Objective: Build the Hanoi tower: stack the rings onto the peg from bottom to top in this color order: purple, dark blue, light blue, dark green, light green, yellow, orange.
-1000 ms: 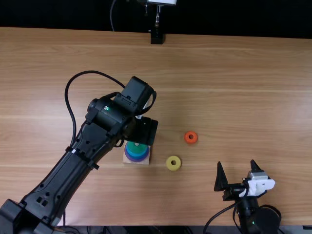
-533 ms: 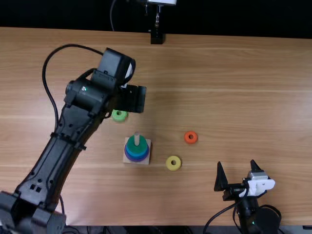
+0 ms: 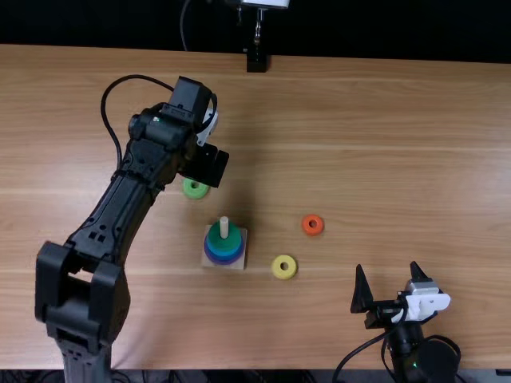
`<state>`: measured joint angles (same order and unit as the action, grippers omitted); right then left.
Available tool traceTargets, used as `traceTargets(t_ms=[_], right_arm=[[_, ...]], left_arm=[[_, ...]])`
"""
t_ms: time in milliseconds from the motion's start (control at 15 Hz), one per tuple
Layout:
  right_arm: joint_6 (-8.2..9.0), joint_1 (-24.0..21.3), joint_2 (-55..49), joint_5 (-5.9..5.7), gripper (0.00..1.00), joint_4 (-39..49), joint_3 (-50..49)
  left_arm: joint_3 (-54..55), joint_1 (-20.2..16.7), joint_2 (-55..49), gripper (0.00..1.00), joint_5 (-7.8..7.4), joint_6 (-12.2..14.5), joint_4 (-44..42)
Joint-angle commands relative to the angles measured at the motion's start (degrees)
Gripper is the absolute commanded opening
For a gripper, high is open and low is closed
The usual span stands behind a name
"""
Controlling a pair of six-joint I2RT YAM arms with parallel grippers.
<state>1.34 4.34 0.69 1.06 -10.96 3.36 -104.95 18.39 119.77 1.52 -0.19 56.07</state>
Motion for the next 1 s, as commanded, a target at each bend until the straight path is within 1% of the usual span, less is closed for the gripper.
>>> traceTargets(t_ms=[0, 67, 133, 200, 400, 600, 800, 933], right_arm=[[-0.18, -0.47, -0.69, 0.21, 1.0, -4.08, -2.83], [-0.29, -0.47, -0.69, 0.31, 1.0, -4.08, -2.83], [-0.29, -0.47, -0.69, 0.31, 1.0, -4.08, -2.83], [-0.29, -0.47, -0.69, 0.21, 1.0, -4.08, -2.83], [-0.18, -0.47, -0.69, 0.21, 1.0, -4.08, -2.83], [-0.29, -0.47, -0.69, 0.21, 1.0, -4.08, -2.83], [-0.29, -0.47, -0.69, 0.31, 1.0, -4.08, -2.83], [-0.29, -0.47, -0.69, 0.21, 1.0, -4.08, -2.83]], left_arm=[[1.15, -0.81, 2.75, 1.0, 0.27, 1.56, -1.44], [1.76, -0.81, 3.55, 1.0, 0.38, 3.24, -2.81], [2.47, -0.81, 4.07, 1.0, 0.06, 4.83, -3.97], [3.52, -0.81, 4.6, 1.0, 0.06, 5.35, -4.29], [7.12, -0.9, 4.78, 1.0, 0.06, 5.35, -4.39], [7.56, -0.9, 5.39, 1.0, -0.04, 5.46, -5.03], [7.56, -0.81, 7.06, 1.0, -0.15, 5.35, -9.14], [7.56, -0.73, 7.5, 1.0, -0.15, 5.35, -9.67]])
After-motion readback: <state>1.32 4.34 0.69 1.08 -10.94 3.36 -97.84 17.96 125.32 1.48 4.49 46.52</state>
